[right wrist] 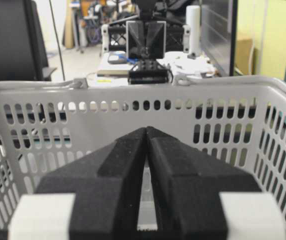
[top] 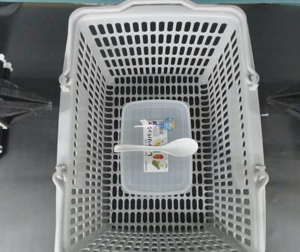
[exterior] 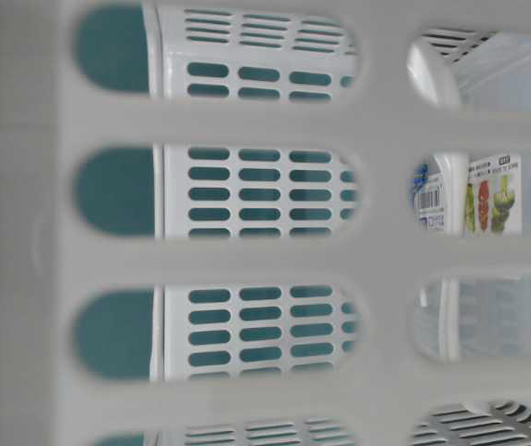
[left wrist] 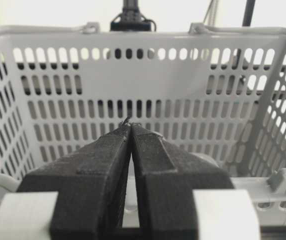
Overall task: Pick up the chinese spoon from the shopping basket with the left arm.
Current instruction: 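Move the left gripper over the basket toward the white spoon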
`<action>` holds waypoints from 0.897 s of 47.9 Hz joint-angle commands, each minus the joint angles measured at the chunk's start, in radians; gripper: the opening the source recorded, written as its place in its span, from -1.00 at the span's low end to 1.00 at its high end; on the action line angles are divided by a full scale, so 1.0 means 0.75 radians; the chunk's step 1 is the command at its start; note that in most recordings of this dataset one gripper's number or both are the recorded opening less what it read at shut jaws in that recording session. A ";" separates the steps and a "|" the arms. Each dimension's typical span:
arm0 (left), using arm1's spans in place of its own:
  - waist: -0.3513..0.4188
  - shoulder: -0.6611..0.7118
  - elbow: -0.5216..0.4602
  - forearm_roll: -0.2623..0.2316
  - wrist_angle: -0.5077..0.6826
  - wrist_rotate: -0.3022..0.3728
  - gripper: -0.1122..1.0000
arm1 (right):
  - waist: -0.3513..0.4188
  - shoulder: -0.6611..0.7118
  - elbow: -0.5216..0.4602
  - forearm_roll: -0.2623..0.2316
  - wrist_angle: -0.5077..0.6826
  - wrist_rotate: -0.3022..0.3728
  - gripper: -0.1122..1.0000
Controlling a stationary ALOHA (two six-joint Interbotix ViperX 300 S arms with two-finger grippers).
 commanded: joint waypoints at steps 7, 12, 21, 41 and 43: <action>-0.008 0.153 -0.290 0.053 0.425 -0.070 -0.80 | -0.006 0.010 -0.027 0.012 0.082 0.008 -0.79; -0.025 0.245 -0.450 0.055 0.626 -0.059 -0.80 | -0.006 0.004 -0.035 0.012 0.137 0.006 -0.79; -0.047 0.421 -0.683 0.053 0.865 -0.057 -0.80 | -0.008 -0.027 -0.041 0.012 0.162 0.008 -0.79; -0.096 0.935 -1.152 0.055 1.244 -0.070 -0.80 | -0.010 -0.039 -0.045 0.012 0.178 0.043 -0.13; -0.096 0.972 -1.188 0.053 1.286 -0.067 -0.80 | -0.012 -0.039 -0.045 0.014 0.178 0.043 0.05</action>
